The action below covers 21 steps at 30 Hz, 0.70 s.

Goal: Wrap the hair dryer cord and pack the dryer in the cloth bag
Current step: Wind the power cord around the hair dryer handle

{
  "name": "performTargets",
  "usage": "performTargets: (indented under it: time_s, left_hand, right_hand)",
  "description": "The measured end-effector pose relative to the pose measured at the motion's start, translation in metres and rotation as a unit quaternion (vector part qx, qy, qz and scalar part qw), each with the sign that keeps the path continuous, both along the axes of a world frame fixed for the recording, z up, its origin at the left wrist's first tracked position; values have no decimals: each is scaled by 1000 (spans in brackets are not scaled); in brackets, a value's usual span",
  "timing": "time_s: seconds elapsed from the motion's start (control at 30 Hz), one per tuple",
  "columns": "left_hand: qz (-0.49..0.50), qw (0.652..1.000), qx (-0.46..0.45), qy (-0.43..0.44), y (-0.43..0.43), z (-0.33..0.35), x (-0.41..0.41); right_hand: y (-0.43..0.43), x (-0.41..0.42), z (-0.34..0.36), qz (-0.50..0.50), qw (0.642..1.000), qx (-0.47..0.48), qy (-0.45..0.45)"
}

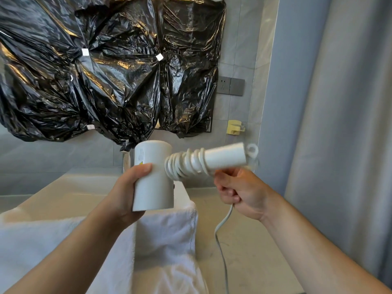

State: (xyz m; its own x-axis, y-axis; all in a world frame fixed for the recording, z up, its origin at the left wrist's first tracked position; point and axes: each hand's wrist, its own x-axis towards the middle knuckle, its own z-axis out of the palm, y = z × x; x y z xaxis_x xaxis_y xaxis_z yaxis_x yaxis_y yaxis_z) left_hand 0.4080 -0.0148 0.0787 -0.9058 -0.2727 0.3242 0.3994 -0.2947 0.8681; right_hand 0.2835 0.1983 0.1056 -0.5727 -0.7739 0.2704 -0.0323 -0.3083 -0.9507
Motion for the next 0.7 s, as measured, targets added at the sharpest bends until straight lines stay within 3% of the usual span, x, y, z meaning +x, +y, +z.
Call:
performTargets:
  time_s: [0.1,0.2,0.4,0.57,0.7]
  left_hand:
    - [-34,996,-72,-41,-8,4,7]
    - [-11,985,-168,-34,-15,15,12]
    - [104,933,-344,-9,-10,32,14]
    - [181,902,-388,57,3,29,10]
    - [244,877,-405,80,9,28,7]
  right_hand:
    - [13,-4,10,37,997,62,3]
    - [18,-2,19,19,983,159,90]
    - [8,5,19,-126,917,289,243]
    - [-3,10,21,-278,820,328,379]
    - [-6,12,25,-335,809,316,365]
